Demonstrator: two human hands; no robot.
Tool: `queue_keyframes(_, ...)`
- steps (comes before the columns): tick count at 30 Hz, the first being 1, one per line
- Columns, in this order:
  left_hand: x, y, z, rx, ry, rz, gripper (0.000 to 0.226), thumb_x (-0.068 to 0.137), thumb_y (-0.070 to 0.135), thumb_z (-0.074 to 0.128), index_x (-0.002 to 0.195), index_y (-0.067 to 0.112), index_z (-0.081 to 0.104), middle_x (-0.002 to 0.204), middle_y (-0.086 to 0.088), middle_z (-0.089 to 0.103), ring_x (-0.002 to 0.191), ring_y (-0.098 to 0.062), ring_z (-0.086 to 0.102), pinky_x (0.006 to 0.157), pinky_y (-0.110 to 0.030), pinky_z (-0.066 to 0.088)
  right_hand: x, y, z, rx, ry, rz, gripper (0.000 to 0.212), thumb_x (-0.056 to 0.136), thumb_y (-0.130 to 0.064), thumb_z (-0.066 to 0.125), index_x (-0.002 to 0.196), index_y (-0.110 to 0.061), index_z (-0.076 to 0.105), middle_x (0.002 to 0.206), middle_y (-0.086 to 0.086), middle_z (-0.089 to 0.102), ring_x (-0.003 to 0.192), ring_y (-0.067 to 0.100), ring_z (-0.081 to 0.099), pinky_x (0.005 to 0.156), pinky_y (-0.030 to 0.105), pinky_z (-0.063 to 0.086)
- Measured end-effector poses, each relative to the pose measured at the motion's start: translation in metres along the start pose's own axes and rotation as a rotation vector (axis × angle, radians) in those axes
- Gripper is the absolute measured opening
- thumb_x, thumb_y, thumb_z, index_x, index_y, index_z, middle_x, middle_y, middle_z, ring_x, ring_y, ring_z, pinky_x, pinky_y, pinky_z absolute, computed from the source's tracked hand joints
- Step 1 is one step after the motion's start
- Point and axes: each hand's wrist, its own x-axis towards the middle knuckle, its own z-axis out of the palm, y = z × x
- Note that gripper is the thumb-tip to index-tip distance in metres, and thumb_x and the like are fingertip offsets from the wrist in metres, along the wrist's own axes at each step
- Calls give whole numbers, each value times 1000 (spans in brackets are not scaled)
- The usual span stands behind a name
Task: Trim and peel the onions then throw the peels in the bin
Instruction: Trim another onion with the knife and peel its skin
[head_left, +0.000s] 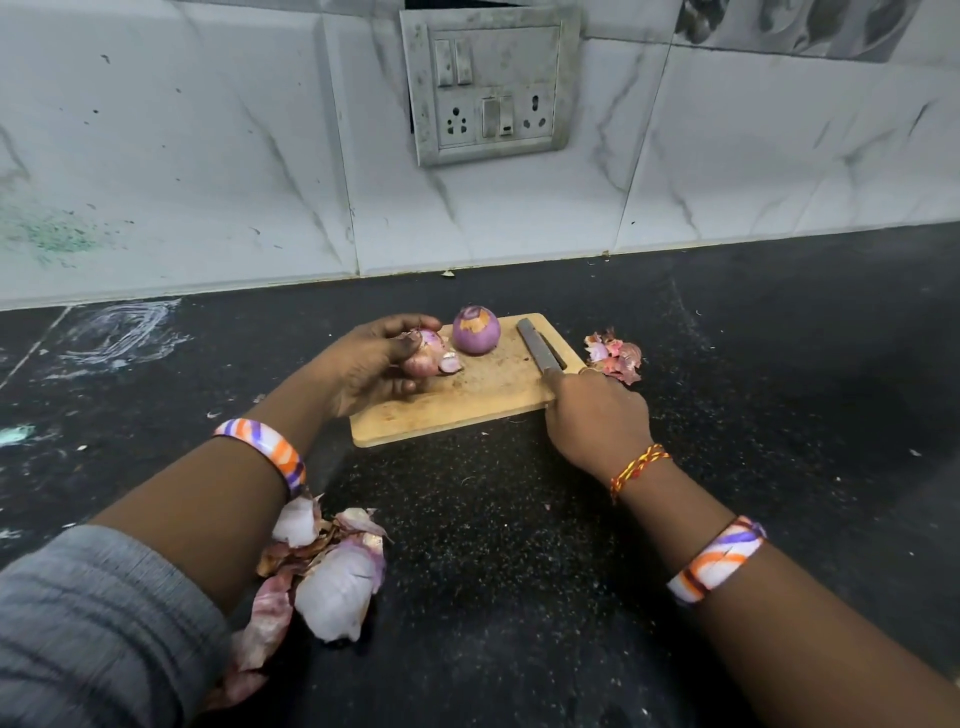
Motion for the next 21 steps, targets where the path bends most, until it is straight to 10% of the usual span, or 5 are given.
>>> queue_keyframes(3,-2,1,0,-65,16,12,22,91,3,45,93,16,63,98,-12,59,56,-17,68,44,-20,53,0,-13,-3,148,166,-158,58,94,-22,47,146,-17,22,129,13,48,110,26,51,88,41,50)
queue_keyframes(8,-4,-2,10,-43,-19,60,20,85,-3,52,91,11,64,84,-8,67,59,-13,69,45,-21,54,12,-57,14,1100,-96,-224,74,87,-13,61,148,-16,19,134,7,49,114,19,55,98,35,47)
queue_keyframes(12,-1,-7,9,-66,101,103,16,83,-3,56,81,9,65,63,-1,69,49,-11,65,41,-19,52,23,-68,22,1535,-123,-58,53,86,2,59,135,-8,43,116,8,55,83,21,63,59,22,57)
queue_keyframes(21,13,-22,15,-9,161,113,22,83,27,60,78,5,61,64,-6,62,44,-5,58,48,-15,53,33,-61,34,1560,31,40,39,79,3,68,114,-7,54,107,7,60,71,18,62,50,16,53)
